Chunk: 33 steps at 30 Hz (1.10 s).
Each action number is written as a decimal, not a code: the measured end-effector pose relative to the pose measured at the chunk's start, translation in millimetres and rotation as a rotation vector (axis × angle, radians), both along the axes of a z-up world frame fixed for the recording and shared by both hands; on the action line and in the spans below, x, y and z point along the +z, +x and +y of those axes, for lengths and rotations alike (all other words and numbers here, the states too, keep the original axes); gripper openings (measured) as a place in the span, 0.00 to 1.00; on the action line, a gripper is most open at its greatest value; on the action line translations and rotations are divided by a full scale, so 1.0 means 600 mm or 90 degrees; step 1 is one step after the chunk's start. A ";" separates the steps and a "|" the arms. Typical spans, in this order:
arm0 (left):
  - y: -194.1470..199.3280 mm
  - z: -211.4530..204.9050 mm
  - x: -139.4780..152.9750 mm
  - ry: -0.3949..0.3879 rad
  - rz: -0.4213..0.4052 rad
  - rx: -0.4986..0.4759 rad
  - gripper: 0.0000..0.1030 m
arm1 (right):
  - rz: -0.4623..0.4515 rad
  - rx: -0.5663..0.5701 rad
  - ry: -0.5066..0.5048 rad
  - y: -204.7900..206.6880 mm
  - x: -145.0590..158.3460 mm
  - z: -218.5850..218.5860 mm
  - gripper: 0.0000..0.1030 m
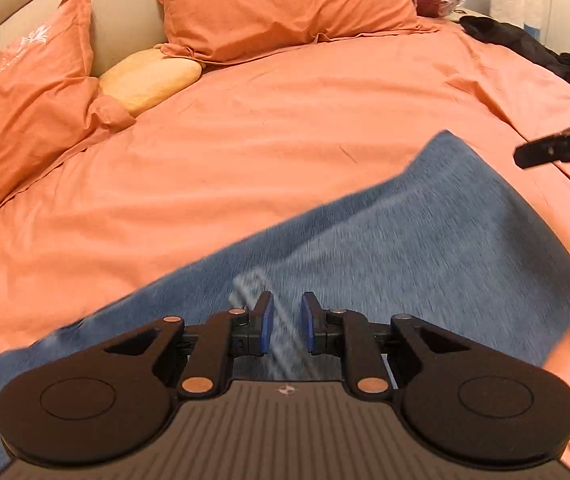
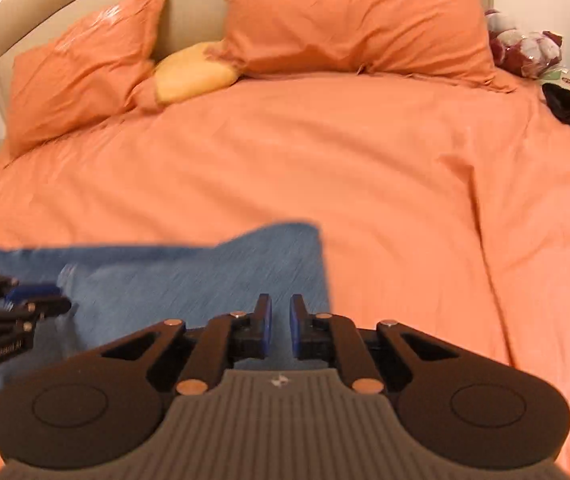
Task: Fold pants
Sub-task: 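Grasp the middle of the folded jeans with the left tool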
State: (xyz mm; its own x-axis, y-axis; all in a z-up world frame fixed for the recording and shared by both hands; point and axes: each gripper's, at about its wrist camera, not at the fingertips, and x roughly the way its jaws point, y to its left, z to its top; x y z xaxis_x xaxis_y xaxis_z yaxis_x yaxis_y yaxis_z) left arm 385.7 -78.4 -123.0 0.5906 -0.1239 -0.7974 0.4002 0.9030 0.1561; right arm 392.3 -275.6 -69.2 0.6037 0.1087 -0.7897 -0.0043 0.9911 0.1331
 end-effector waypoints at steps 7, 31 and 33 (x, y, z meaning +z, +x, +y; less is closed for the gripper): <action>0.044 0.004 -0.054 0.036 0.056 -0.007 0.05 | 0.038 0.007 0.000 0.087 -0.097 -0.010 0.05; -0.094 -0.018 -0.061 0.062 0.103 -0.092 0.05 | 0.130 0.092 -0.026 -0.134 -0.099 -0.040 0.02; -0.090 -0.022 -0.070 0.064 0.108 -0.074 0.05 | 0.131 0.092 -0.031 -0.137 -0.114 -0.039 0.02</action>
